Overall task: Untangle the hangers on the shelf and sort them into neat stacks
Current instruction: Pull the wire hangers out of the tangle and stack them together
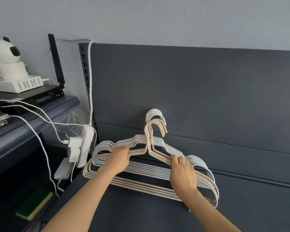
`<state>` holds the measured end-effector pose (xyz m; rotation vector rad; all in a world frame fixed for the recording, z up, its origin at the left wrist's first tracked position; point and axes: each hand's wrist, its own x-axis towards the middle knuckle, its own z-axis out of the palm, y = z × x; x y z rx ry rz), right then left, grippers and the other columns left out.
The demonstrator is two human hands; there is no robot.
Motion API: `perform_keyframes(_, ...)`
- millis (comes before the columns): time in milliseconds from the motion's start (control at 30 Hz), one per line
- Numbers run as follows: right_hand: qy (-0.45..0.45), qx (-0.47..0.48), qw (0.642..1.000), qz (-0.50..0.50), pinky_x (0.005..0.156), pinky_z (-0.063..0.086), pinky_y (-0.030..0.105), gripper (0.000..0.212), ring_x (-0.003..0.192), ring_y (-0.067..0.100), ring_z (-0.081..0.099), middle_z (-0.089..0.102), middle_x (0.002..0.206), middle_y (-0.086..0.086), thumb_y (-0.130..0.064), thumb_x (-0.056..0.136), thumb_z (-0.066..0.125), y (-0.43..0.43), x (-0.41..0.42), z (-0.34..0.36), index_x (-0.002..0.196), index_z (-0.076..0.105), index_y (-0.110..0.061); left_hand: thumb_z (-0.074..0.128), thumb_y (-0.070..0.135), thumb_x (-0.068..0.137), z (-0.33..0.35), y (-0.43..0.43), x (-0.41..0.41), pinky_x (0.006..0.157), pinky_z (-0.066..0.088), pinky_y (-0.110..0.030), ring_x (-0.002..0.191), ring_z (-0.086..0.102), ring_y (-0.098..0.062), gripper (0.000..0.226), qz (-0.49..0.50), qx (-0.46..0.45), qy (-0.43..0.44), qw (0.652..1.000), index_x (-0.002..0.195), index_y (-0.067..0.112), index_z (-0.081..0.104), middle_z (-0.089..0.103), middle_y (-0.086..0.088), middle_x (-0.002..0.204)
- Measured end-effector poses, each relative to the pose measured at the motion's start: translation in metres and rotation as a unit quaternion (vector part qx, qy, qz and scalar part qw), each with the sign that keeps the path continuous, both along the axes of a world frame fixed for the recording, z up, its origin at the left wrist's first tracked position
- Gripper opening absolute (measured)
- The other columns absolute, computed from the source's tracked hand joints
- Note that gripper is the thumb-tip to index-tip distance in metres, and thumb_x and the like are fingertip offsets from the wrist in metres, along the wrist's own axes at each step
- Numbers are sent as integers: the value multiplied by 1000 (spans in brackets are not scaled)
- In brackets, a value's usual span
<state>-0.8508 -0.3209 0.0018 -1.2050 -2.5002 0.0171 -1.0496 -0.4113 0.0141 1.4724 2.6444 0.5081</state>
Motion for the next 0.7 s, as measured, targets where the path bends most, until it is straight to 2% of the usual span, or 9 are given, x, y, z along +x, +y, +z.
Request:
perform_keyframes(67, 2, 20, 1000, -10, 52, 53, 33, 52, 61, 25, 62, 63, 72, 8, 7, 47, 70, -1, -2, -3, 96, 61, -7, 44, 19, 95, -3, -1, -2, 81, 49, -34, 93, 57, -21, 20, -3, 3, -3, 1000, 109, 10, 54, 60, -7, 105)
perform_keyframes(100, -1, 19, 1000, -7, 54, 53, 34, 53, 63, 25, 63, 64, 74, 8, 8, 49, 69, -1, -2, -3, 99, 61, -7, 44, 19, 94, -4, -2, -3, 81, 49, -35, 91, 57, -21, 19, -5, 8, 0, 1000, 108, 10, 54, 59, -7, 104)
perform_keyframes(200, 7, -2, 1000, 12, 73, 52, 40, 51, 84, 31, 61, 63, 93, 13, 9, 68, 55, 0, -1, -3, 117, 54, -5, 46, 19, 94, -7, -5, -2, 79, 50, -35, 89, 57, -20, 18, -6, 28, 14, 1000, 107, 11, 54, 59, -5, 101)
perform_keyframes(233, 11, 12, 1000, 11, 72, 52, 40, 51, 84, 31, 61, 63, 92, 13, 10, 67, 55, 0, -1, -3, 117, 54, -5, 47, 20, 93, -8, -5, -1, 80, 51, -34, 90, 57, -20, 18, -5, 34, 21, 999, 107, 11, 54, 60, -5, 102)
perform_keyframes(333, -1, 44, 999, -3, 55, 52, 34, 55, 64, 25, 62, 65, 74, 7, 7, 49, 69, 1, 1, -5, 102, 62, -7, 49, 23, 92, -9, -8, 2, 85, 48, -31, 97, 57, -19, 22, 0, 47, 67, 997, 111, 11, 54, 61, -4, 106)
perform_keyframes(400, 6, 70, 998, -2, 51, 51, 33, 56, 59, 23, 61, 64, 69, 4, 4, 43, 74, 2, 3, -6, 97, 63, -9, 50, 24, 92, -10, -11, 5, 91, 45, -31, 104, 55, -19, 28, 7, 48, 97, 994, 117, 12, 51, 59, -5, 112)
perform_keyframes(700, 9, 96, 995, 17, 61, 54, 34, 60, 68, 22, 62, 65, 81, 2, -12, 46, 81, 2, 15, -9, 102, 62, -10, 52, 26, 90, -9, -19, 24, 105, 38, -31, 125, 41, -23, 51, 18, 49, 121, 991, 136, 9, 36, 45, -9, 134)
